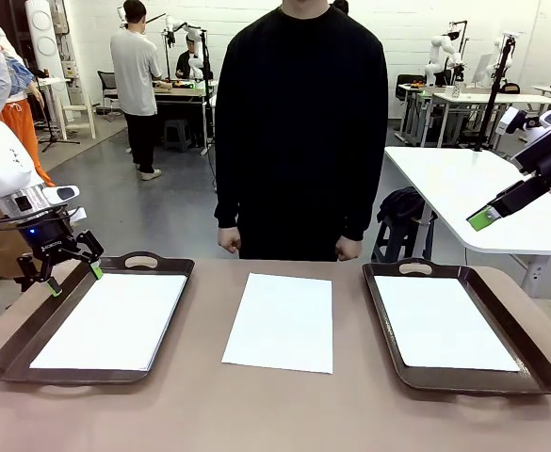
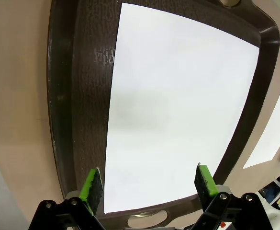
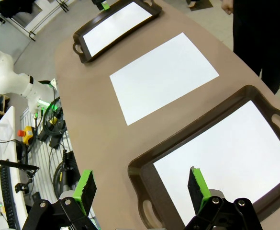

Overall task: Sort the A4 documents.
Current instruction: Receive the A4 Paper.

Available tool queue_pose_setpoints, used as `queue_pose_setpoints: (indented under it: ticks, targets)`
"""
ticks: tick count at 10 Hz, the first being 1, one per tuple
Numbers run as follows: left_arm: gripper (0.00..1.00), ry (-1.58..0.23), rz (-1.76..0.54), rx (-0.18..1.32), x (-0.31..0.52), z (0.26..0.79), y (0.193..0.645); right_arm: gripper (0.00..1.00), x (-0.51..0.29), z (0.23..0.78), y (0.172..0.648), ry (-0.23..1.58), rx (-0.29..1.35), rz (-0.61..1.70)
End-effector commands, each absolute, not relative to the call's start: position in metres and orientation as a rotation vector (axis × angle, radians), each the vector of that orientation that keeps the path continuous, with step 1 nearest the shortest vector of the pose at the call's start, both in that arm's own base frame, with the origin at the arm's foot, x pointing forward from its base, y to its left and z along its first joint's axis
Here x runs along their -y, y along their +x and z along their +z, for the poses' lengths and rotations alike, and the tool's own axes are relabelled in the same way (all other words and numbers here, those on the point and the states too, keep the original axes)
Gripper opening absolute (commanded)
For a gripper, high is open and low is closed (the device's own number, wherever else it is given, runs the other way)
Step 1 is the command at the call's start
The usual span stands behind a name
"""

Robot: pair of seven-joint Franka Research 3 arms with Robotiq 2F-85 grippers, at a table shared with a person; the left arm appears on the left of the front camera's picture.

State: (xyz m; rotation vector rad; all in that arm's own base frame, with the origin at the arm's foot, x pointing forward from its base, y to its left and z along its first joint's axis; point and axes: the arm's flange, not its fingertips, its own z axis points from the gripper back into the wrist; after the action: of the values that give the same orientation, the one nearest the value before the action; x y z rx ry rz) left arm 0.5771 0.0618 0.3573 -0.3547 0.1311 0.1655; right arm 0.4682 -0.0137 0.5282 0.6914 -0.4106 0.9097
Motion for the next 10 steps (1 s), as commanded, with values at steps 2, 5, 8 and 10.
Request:
queue_pose_setpoints:
  ticks: [2,5,8,10]
  targets:
    - [1.00,-0.370,0.153,-0.124,-0.064,0.357,0.577,1.00,0.013,0.528,0.469,0.688,0.412,0.910]
    - [1.00,-0.214,0.084,-0.016,-0.036,0.393,0.587,1.00,0.013,0.528,0.469,0.688,0.412,0.910]
    - [1.00,-0.175,-0.052,0.205,0.003,0.451,0.571,1.00,0.013,0.528,0.469,0.688,0.412,0.910]
    - [1.00,-0.408,-0.247,0.418,-0.008,0.479,0.550,1.00,0.013,0.528,0.469,0.688,0.412,0.910]
